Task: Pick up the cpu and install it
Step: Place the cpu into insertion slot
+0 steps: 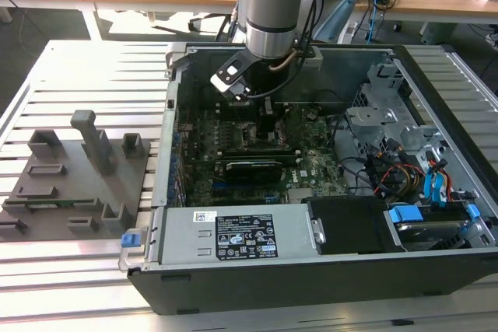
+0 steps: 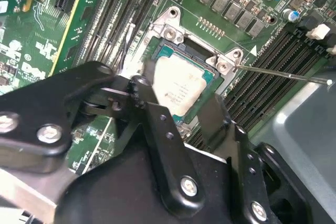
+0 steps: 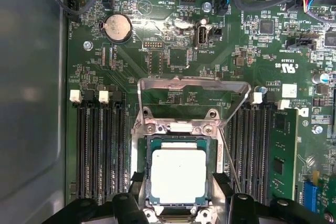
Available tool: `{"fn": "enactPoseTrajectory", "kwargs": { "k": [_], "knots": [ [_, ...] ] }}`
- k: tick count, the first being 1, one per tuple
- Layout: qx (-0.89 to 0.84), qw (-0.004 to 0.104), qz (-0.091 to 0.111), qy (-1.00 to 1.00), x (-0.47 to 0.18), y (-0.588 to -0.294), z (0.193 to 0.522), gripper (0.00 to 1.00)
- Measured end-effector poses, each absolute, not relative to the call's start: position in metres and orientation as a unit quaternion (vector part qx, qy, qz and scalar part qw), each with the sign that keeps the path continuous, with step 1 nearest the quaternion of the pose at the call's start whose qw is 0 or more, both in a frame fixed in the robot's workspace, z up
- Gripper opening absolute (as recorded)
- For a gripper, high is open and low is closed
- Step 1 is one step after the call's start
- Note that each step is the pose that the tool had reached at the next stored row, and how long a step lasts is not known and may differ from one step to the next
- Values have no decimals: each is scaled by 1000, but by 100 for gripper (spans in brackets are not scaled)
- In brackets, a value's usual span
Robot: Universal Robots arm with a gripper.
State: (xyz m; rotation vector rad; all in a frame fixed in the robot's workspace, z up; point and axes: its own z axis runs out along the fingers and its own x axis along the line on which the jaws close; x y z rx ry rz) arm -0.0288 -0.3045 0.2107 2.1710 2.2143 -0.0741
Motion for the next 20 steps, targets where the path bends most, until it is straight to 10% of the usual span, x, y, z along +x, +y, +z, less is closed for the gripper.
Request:
{"fn": "enactPoseTrajectory", "kwargs": {
  "k": [8, 20],
  "knots": [
    [700, 20, -24, 714, -29, -305, 211, 11],
    [700, 15, -28, 714, -18, -305, 207, 11]
  ]
}}
